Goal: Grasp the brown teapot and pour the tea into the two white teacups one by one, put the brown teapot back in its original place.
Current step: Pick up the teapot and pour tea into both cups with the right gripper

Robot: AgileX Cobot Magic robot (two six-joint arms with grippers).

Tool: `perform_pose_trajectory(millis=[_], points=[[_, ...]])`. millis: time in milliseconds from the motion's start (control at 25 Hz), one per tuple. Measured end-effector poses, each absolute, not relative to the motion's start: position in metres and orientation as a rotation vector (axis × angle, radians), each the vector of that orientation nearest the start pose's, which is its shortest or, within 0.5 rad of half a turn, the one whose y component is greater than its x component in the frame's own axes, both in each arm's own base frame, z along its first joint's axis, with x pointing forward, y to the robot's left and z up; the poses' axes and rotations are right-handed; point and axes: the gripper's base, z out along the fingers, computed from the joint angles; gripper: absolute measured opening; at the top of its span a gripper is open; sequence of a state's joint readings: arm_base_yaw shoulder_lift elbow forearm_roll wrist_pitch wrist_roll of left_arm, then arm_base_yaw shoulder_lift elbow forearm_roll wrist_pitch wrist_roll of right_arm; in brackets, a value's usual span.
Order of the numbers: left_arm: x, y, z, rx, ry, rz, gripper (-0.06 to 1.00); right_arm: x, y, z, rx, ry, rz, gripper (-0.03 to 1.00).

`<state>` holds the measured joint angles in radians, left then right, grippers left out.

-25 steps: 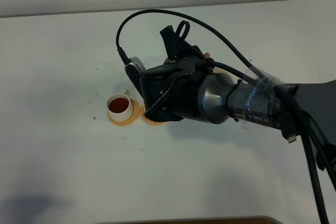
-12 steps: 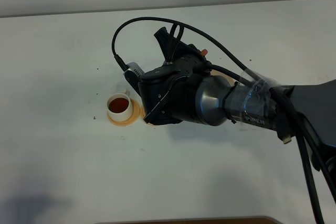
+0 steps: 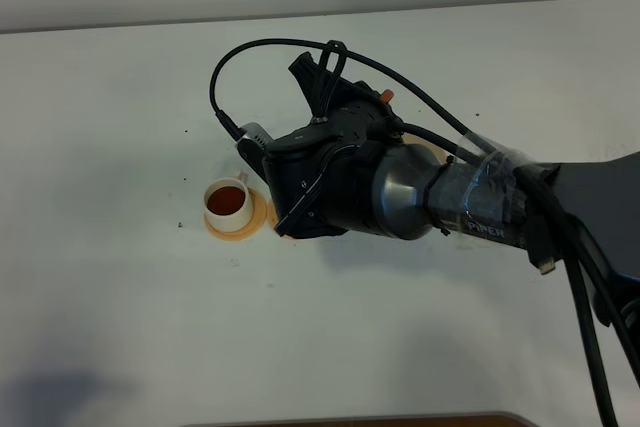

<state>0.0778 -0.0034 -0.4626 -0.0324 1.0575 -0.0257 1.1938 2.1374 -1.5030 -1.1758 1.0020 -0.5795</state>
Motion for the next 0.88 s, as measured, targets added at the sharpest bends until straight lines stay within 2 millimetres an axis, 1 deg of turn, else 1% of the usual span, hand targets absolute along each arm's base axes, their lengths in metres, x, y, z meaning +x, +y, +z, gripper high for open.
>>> perform_pose_trajectory(millis=[880], points=[[-0.0009, -0.0026, 0.2671, -0.106, 2.072, -0.007, 0.29, 0.2275, 0.3835, 0.1799, -2.419, 0.706, -1.311, 0.13]])
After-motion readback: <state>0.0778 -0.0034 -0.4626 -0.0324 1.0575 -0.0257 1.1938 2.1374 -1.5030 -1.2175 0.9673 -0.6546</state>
